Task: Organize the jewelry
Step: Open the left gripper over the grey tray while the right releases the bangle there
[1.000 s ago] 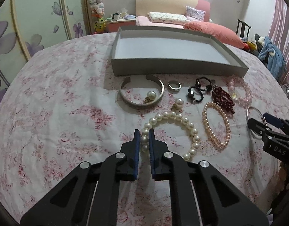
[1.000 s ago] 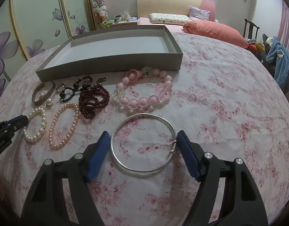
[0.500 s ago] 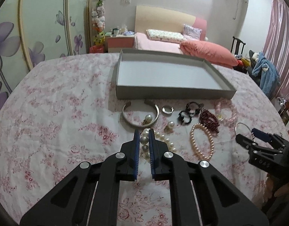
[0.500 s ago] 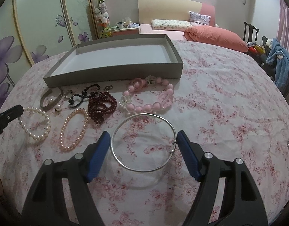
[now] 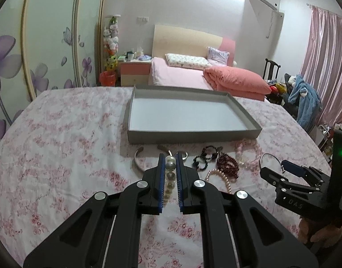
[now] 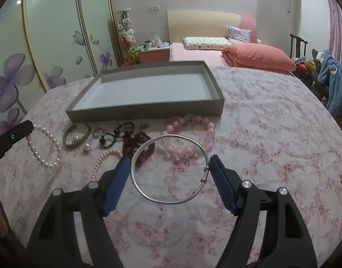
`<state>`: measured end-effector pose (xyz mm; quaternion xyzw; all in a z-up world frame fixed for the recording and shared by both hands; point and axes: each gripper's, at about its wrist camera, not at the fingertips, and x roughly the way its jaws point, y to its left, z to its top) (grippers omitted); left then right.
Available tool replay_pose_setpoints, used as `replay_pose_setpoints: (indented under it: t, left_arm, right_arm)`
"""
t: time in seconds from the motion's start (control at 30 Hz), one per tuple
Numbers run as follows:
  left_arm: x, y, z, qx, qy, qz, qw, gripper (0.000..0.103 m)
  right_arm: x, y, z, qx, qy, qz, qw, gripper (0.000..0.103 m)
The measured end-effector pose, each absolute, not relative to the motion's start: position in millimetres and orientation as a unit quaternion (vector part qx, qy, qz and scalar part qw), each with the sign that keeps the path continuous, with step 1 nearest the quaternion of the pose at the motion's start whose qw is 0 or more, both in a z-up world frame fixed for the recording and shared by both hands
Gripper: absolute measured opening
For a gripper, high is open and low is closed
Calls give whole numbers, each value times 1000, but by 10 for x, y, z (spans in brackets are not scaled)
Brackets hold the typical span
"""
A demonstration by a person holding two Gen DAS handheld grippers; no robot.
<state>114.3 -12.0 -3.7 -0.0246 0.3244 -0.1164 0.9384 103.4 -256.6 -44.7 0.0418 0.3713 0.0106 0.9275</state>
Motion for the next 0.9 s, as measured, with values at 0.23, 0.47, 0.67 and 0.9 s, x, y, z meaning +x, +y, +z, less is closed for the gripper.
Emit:
replay_pose_setpoints:
  t: [0.23, 0.47, 0.67, 0.9]
  left_arm:
    - [1247, -157, 193, -27, 292, -106, 950, 10]
    - [1563, -274, 449, -17, 250, -89, 964, 10]
    - [1998, -386, 437, -23, 250, -87, 964, 10]
    - [2488, -502, 202, -15, 280, -81, 956, 10]
  right_arm:
    - [1144, -2563, -203, 49, 330, 3, 943, 71]
    - [1479, -2574, 7, 51, 285, -12, 957, 71]
    - [1932, -2543, 17, 30, 276, -16, 961, 71]
    - [2552, -2608, -149, 38, 314, -13, 949, 71]
